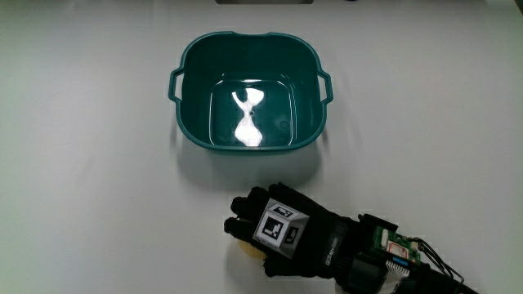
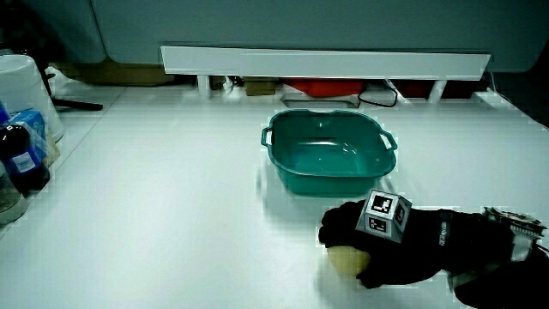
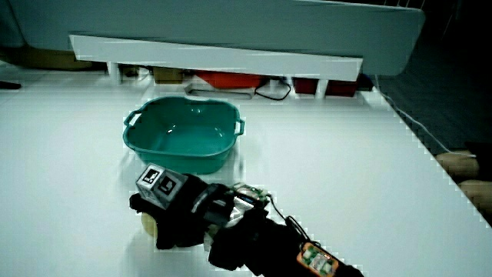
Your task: Pick pear from desk
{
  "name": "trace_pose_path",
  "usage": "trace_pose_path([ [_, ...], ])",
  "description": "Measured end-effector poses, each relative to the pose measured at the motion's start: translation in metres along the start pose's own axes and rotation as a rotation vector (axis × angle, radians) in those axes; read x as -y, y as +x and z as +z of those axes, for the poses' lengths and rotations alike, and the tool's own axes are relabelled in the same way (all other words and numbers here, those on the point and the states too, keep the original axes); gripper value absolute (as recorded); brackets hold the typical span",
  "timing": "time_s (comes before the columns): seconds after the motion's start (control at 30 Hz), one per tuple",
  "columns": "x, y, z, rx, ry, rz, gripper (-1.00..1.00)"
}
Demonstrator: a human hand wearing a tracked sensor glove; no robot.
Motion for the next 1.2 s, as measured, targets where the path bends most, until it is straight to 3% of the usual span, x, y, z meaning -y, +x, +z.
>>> trace_pose_path([
  [0.1,-0.001,-0.018,0.009,-0.013,0.012,0.069,0.00],
  [0.17,-0.002,-0.028,0.012,-0.019,-0.018,0.120,0.00],
  [0.2,-0.002,-0.033,0.013,-0.050,-0.037,0.139,0.00],
  [0.5,-0.012,-0.089,0.007,0.150,-0.387,0.349,0.00],
  [0.6,-0.018,-0.108,-0.004,0.117,-0.242,0.445,0.00],
  [0.67,-0.023,-0.120,-0.008,0.134,-0.255,0.478,0.00],
  [0.7,-0.025,-0.127,-0.008,0.289,-0.393,0.468,0.00],
  [0.73,-0.026,-0.131,-0.012,0.064,-0.240,0.512,0.00],
  [0.77,-0.028,-0.135,-0.018,0.238,-0.307,0.513,0.00],
  [0.83,-0.031,-0.144,-0.024,0.153,-0.251,0.532,0.00],
  [0.87,-0.033,-0.148,-0.030,0.167,-0.049,0.573,0.00],
  [0.9,-0.035,-0.152,-0.032,0.164,-0.001,0.584,0.00],
  [0.93,-0.037,-0.155,-0.035,0.200,-0.286,0.547,0.00],
  [0.97,-0.038,-0.159,-0.036,0.049,-0.213,0.561,0.00],
  [1.03,-0.039,-0.166,-0.042,0.083,-0.238,0.572,0.00],
  [1.1,-0.040,-0.173,-0.046,0.013,-0.256,0.585,0.00],
  [1.13,-0.040,-0.176,-0.050,0.077,-0.234,0.588,0.00],
  [1.2,-0.041,-0.181,-0.055,0.097,-0.216,0.604,0.00],
])
